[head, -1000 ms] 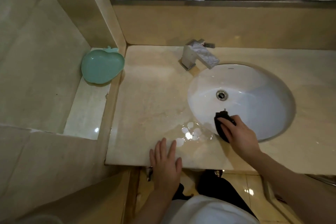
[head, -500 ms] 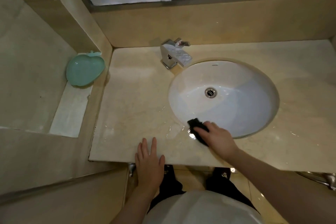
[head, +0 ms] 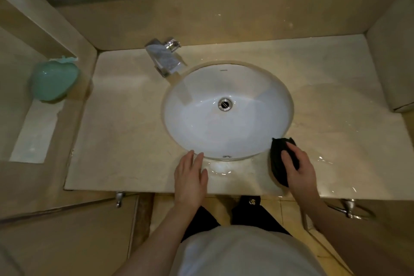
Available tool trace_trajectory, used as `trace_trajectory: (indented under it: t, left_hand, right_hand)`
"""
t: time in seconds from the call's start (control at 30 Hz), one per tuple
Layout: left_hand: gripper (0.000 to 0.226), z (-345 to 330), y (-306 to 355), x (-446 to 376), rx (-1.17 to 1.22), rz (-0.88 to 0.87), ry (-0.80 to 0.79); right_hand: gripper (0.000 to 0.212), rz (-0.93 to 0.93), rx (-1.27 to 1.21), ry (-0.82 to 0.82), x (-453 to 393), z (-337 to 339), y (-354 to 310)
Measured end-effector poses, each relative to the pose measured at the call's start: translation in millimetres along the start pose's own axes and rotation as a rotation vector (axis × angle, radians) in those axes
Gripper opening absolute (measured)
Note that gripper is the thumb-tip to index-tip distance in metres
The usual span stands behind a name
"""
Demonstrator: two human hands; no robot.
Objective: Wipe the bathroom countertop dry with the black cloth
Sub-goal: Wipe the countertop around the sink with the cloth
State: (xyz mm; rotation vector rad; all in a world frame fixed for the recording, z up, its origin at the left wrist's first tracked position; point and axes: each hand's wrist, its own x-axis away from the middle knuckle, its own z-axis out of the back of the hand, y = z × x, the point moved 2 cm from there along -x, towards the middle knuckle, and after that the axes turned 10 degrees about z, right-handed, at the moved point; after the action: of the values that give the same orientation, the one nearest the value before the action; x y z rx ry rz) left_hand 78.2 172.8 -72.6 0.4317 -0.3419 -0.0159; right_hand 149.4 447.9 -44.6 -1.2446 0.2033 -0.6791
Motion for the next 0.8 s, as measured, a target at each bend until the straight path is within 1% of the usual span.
trace_trajectory:
  t: [0.1, 0.23, 0.33, 0.4, 0.47, 0.57, 0.67, 0.73, 0.8]
  left_hand:
    - [0.047, 2, -10, -4, -0.041, -0.048, 0.003]
    - [0.046, 9, -27, -14, -0.113, -0.194, 0.048]
    - [0.045, 17, -30, -29, -0.119, -0.233, 0.084]
    - [0.042, 21, -30, -42, -0.1, -0.256, 0.089]
    - [0.038, 24, -32, -57, -0.104, -0.304, 0.078]
    - [0.037, 28, -41, -77, -0.144, -0.364, 0.067]
    - [0.037, 30, -53, -92, -0.168, -0.483, 0.048]
    - [0.035, 29, -60, -98, -0.139, -0.563, 0.051]
    - [0.035, 27, -66, -103, -0.082, -0.601, 0.052]
  right_hand:
    - [0.038, 0.034, 0.134, 0.004, 6, 35, 11]
    - [0.04, 0.062, 0.343, 0.056, 13, 61, 30]
    - [0.047, 0.118, 0.574, -0.033, 18, 63, 42]
    - [0.048, 0.153, 0.696, -0.06, 22, 54, 49]
    - [0.047, 0.138, 0.766, -0.011, 25, 41, 51]
    - [0.044, 0.136, 0.822, 0.071, 33, 19, 47]
    - [0.043, 0.12, 0.866, 0.101, 42, -9, 40]
    - [0.043, 0.099, 0.889, 0.118, 49, -31, 34]
    - [0.043, 0.085, 0.903, 0.126, 53, -57, 27]
